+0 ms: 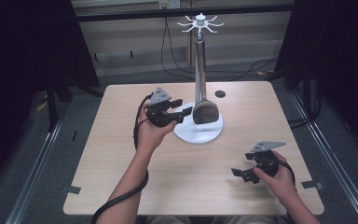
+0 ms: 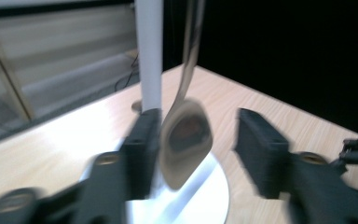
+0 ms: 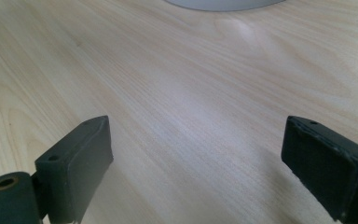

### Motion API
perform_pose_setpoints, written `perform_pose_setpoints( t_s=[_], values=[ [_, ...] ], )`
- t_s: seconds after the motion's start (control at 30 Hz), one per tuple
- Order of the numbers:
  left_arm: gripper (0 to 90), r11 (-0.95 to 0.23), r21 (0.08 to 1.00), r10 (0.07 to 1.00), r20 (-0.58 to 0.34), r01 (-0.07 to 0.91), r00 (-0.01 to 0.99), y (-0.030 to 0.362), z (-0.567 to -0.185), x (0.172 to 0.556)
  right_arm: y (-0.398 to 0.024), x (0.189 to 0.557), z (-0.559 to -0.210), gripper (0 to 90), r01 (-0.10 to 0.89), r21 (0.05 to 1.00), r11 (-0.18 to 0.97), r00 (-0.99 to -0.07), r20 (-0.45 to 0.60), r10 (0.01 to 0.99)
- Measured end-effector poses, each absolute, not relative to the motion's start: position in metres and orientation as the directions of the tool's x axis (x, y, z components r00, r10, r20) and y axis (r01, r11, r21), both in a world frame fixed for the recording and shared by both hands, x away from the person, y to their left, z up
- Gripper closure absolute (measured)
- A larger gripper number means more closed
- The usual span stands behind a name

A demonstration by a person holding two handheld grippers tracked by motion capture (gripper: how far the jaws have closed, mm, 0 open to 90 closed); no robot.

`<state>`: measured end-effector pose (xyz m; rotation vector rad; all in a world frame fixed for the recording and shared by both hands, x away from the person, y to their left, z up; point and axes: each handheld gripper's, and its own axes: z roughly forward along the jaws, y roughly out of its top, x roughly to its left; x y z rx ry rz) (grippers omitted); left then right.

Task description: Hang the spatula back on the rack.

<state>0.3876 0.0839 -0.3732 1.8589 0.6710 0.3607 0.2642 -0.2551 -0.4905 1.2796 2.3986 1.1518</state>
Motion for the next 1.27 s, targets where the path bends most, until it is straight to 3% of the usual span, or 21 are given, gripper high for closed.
perform_pose_setpoints(
  t_s=[0.13, 0.37, 1.27],
  values=[
    [22.2, -0.272, 0.907, 0.631, -0.085, 0.321, 0.772, 0.095, -0.384, 0.385, -0.254, 0.264, -0.492, 8.5, 0.627, 0.704, 0.333, -0.610, 0.178, 0.772],
    [10.7, -0.259, 0.889, 0.648, -0.130, 0.377, 0.751, 0.109, -0.399, 0.378, -0.253, 0.265, -0.492, 8.5, 0.627, 0.704, 0.335, -0.613, 0.179, 0.770],
    [5.8, -0.241, 0.876, 0.663, -0.166, 0.418, 0.730, 0.125, -0.433, 0.356, -0.253, 0.263, -0.492, 8.4, 0.622, 0.703, 0.346, -0.615, 0.164, 0.771]
  ],
)
